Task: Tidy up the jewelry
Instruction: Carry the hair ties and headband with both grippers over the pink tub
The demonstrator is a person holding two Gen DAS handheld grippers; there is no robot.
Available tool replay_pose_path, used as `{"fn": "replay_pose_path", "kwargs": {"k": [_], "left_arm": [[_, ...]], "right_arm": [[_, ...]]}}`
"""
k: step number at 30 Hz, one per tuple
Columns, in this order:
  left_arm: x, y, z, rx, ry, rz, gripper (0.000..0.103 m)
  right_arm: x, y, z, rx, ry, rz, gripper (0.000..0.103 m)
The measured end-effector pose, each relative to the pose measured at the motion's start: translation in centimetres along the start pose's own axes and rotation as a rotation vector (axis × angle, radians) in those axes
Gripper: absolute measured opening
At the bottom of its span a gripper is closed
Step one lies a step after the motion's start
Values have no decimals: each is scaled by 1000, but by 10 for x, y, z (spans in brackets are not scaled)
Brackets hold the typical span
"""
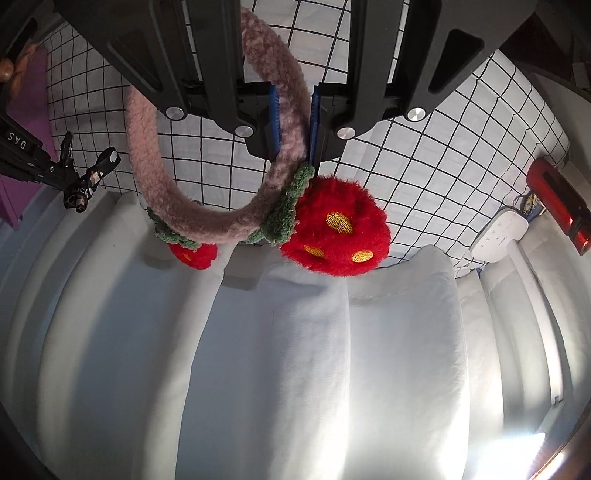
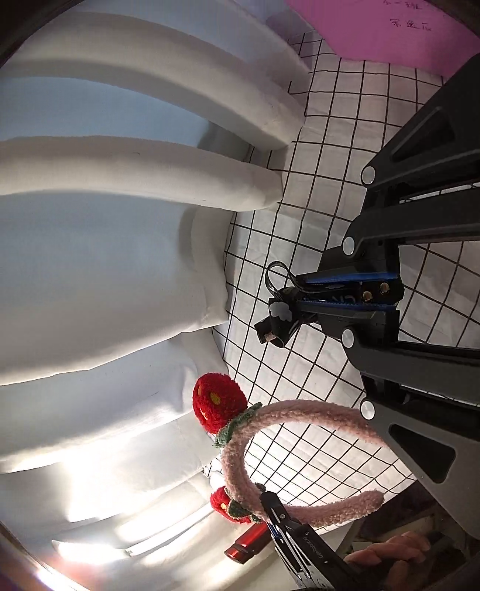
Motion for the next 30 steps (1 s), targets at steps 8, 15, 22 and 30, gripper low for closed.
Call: {"fn": "replay_pose_path", "kwargs": {"k": [8, 15, 22, 30], "left_arm": [[63, 22, 48, 81, -122, -96, 13], [146, 29, 71, 112, -277, -216, 13], [242, 18, 88, 97, -434, -349, 13], [344, -10, 102, 57, -571, -482, 13]], "right_arm": [[42, -13, 97, 127, -87, -70, 9], [109, -44, 172, 220, -208, -220, 9], [176, -88, 237, 271, -341, -359, 9], [238, -147, 284, 291, -437, -495, 9]]}}
Point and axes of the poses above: each gripper's, at about its wrist camera, not at the fingertips, and z roughly against the way its jaws point, x to its right, y to its top, the point moved 5 cm from there along -z, roughly the way its jaws point, and after that the axes turned 2 degrees about -x, right-handed, at the moved point
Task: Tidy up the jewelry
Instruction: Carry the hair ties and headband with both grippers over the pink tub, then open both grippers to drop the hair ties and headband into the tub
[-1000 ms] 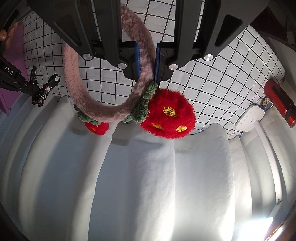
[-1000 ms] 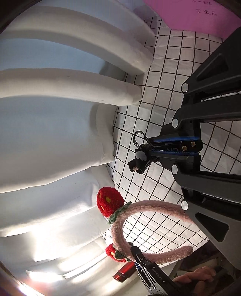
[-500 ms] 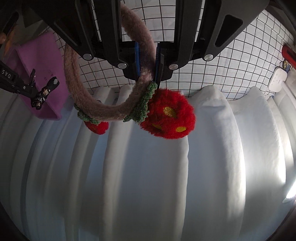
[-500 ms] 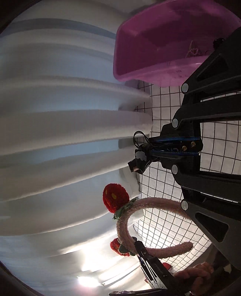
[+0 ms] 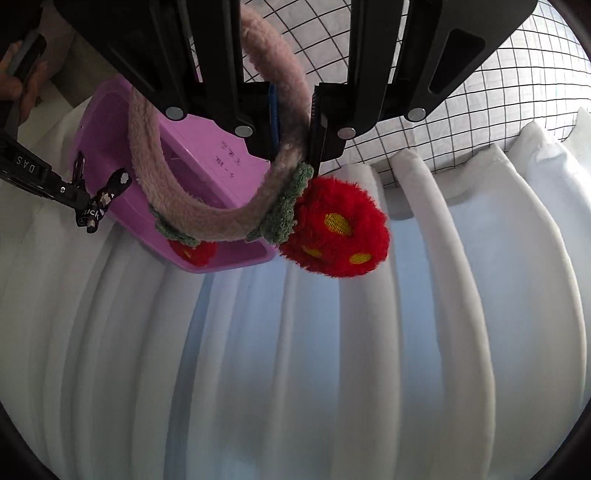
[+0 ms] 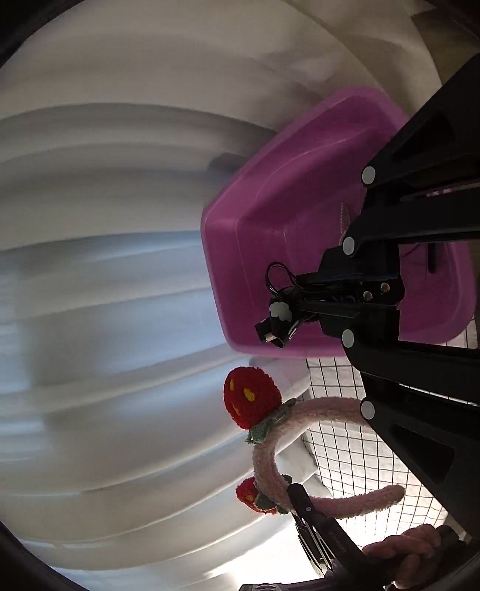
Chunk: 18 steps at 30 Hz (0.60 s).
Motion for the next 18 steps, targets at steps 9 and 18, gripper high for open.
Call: {"fn": "replay_pose_path", "kwargs": {"k": [9, 18], "left_arm": [[68, 22, -61, -47, -70, -70, 13], [111, 30, -119, -106, -61, -121, 13]], "right_arm": [[62, -8, -5, -15, -45, -74, 9], [80, -10, -45, -76, -51, -97, 9]]}}
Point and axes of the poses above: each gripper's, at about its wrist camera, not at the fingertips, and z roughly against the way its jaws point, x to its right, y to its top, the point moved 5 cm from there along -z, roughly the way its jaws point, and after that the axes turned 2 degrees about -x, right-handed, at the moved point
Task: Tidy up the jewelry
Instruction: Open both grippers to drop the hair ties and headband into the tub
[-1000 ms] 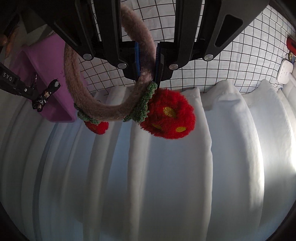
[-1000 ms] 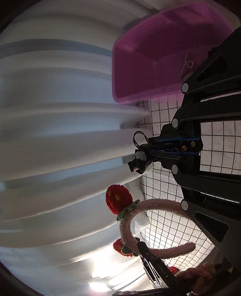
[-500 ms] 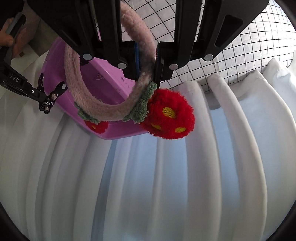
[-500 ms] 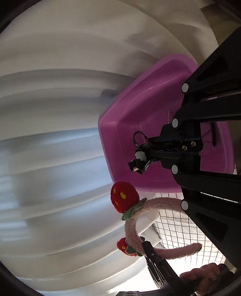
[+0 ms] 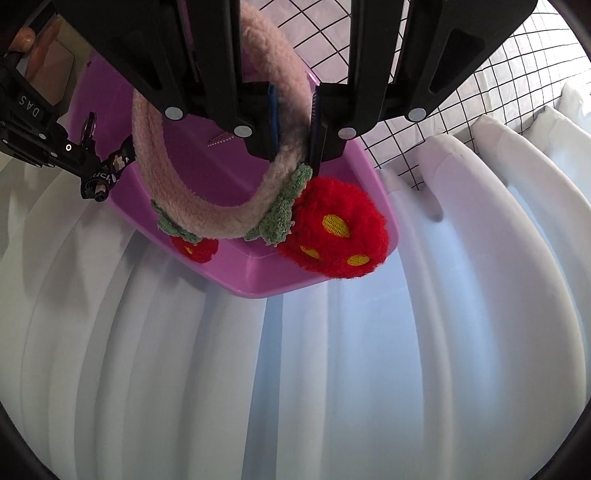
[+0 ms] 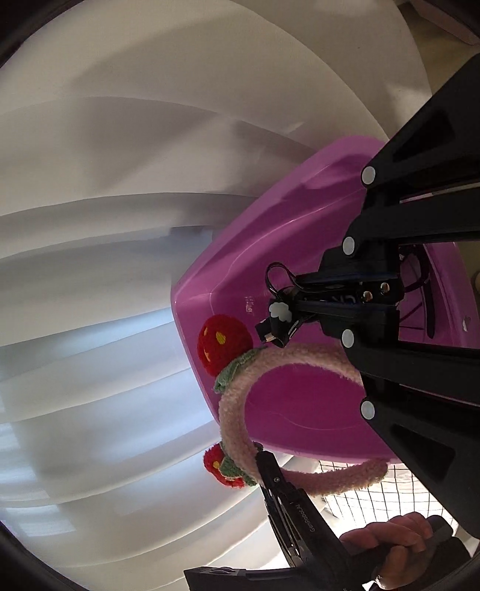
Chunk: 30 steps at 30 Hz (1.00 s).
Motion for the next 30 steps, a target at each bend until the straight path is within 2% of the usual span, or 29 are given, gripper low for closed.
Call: {"fn": "replay_pose_path", "kwargs": {"k": [10, 17, 18, 19, 20, 21, 22, 23, 24, 26, 30], "left_arm": [[2, 7, -38, -56, 9, 0, 14], [4, 6, -41, -78, 30, 21, 18], [4, 5, -41, -84, 29, 26, 21], [4, 6, -42, -91, 24, 32, 25], [3, 5, -43, -98, 21, 40, 30], [2, 5, -44, -104, 26, 47, 44], [0, 6, -43, -101, 36, 53, 65], [-1, 7, -40, -84, 45, 58, 76], [-3, 9, -35, -59, 54, 60, 91], [-4, 14, -29, -24, 74, 48, 94], [-5, 19, -24, -31, 116, 20, 96]], "right_arm": [[5, -3, -18, -48, -2, 5, 9], [4, -4, -29, -73, 3, 18, 9], [4, -4, -30, -78, 0, 20, 10], [4, -4, -30, -80, -2, 21, 15], [3, -4, -29, -79, 2, 20, 26], [3, -3, -29, -72, 4, 15, 35], [4, -2, -26, -62, 3, 8, 53], [5, -1, -24, -50, 2, -1, 65], [5, 0, -21, -37, 3, -8, 66], [6, 1, -19, -33, 9, -14, 66], [4, 1, -16, -38, 24, -22, 66]]}}
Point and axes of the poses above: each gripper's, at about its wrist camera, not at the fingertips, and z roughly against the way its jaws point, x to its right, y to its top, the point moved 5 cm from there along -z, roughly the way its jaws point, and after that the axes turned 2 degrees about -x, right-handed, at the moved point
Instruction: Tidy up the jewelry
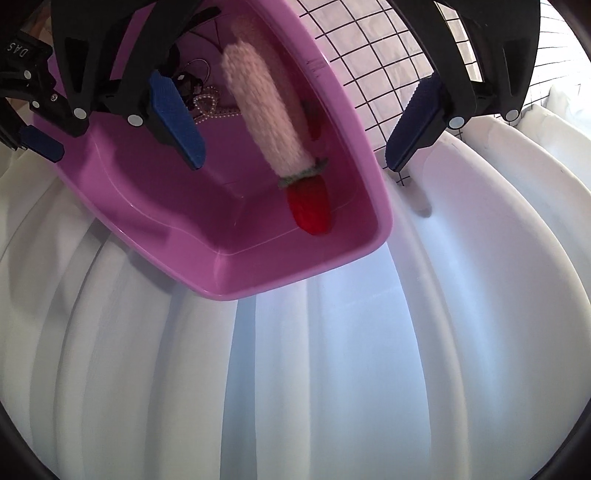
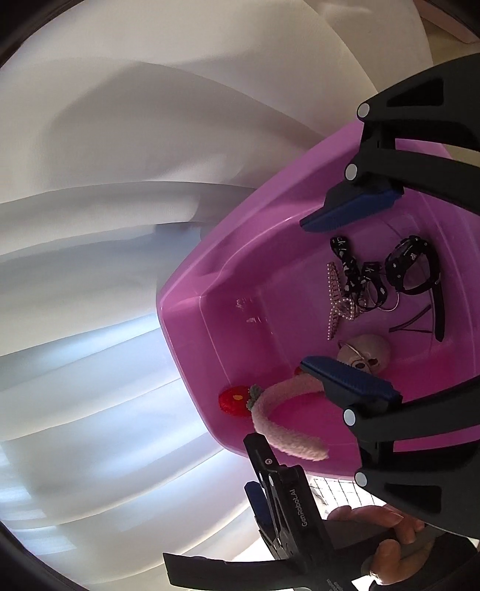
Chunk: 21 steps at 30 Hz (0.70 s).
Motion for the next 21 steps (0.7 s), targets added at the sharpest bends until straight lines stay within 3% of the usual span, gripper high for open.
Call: {"fn": "replay_pose_path", "kwargs": {"k": [21], "left_arm": [[-22, -9, 18, -18, 27, 46, 97]], "right_arm": [[-22, 1, 15, 22, 35, 27, 66]]}}
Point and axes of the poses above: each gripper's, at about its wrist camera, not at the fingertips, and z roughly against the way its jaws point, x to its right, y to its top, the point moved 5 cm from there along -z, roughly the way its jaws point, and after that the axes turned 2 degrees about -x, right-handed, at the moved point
